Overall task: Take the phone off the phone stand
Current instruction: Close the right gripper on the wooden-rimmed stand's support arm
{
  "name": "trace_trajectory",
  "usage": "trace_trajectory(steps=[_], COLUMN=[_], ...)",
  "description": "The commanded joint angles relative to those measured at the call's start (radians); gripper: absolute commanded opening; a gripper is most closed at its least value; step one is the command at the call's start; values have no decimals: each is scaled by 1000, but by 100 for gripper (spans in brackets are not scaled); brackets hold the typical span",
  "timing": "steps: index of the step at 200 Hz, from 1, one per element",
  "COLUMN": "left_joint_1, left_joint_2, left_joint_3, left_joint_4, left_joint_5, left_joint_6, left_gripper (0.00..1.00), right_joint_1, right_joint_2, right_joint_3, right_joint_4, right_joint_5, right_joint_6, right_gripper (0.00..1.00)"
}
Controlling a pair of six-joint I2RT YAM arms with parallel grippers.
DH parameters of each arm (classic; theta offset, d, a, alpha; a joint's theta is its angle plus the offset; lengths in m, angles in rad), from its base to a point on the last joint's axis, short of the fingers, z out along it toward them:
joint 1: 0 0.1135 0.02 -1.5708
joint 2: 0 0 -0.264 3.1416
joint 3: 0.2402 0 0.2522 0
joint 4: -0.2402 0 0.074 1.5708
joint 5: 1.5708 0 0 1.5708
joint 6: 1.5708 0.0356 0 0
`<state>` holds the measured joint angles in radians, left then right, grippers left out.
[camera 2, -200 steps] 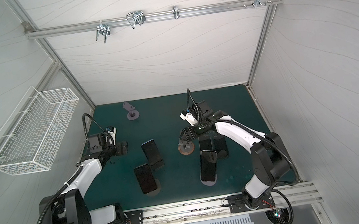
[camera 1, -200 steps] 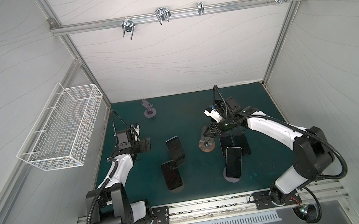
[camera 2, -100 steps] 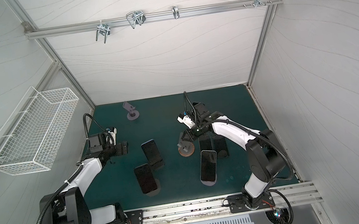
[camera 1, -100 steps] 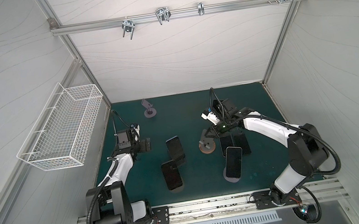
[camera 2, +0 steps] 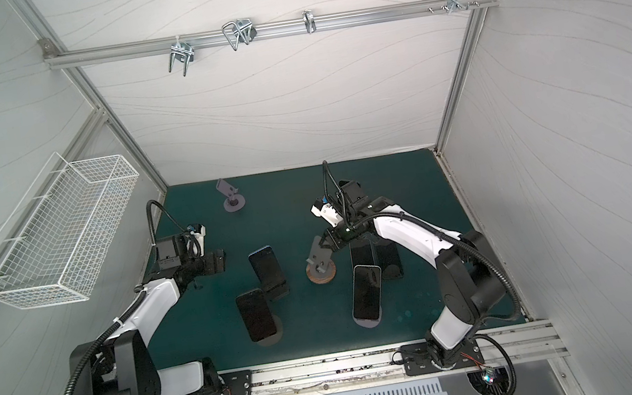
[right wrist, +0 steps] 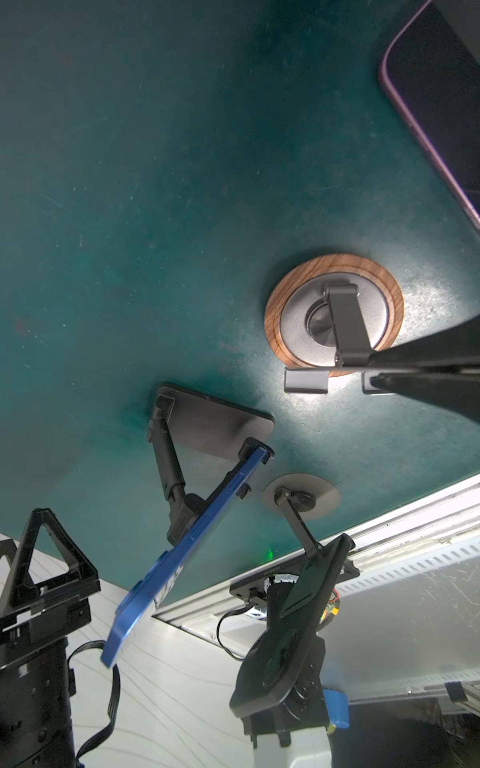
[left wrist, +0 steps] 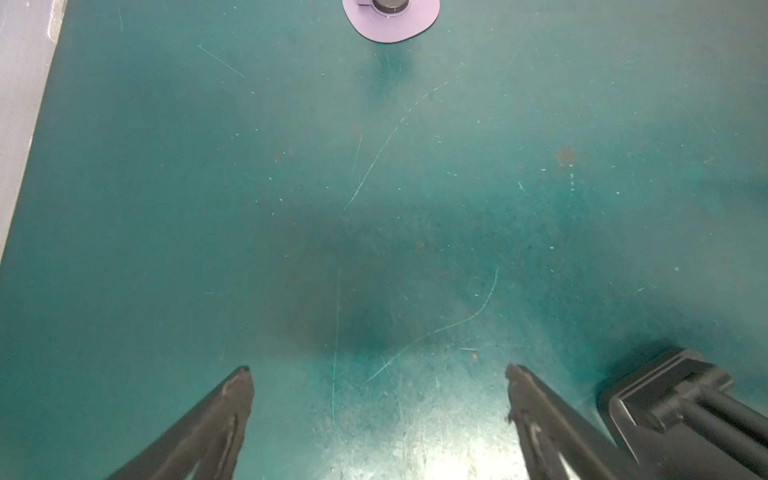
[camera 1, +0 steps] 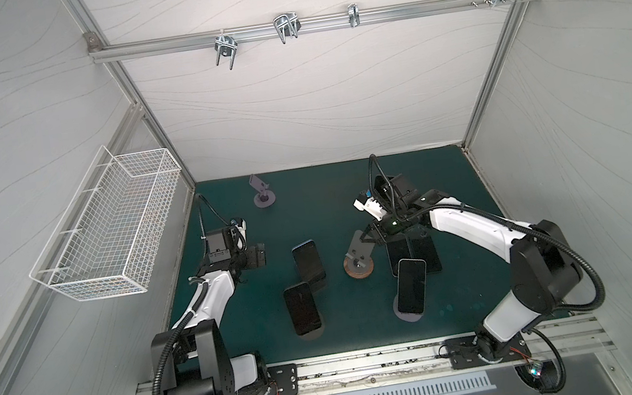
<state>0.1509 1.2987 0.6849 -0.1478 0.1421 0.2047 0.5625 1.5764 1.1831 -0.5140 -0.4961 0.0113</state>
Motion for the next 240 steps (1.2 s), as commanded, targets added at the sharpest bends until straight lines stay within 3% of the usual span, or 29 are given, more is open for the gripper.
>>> trace_trajectory(steps=[1,120,240], left_joint_1=[6,5,6], left_joint_2=[-17,-36,-39], left_joint_3=[17,2,-1], left_joint_4=[26,31,31], left_joint_5=[21,26,31], left_joint_6=[15,19,22], left_gripper=[97,97,97], right_joint_1=[-1,-68,-90], right_joint_2=[-62,-11,285], right_joint_3=[58,303,583], right_joint_4=[-28,-79,-43], right_joint_5=[19,115,99], right_joint_6=[-2,20,142], right_gripper=[0,0,0])
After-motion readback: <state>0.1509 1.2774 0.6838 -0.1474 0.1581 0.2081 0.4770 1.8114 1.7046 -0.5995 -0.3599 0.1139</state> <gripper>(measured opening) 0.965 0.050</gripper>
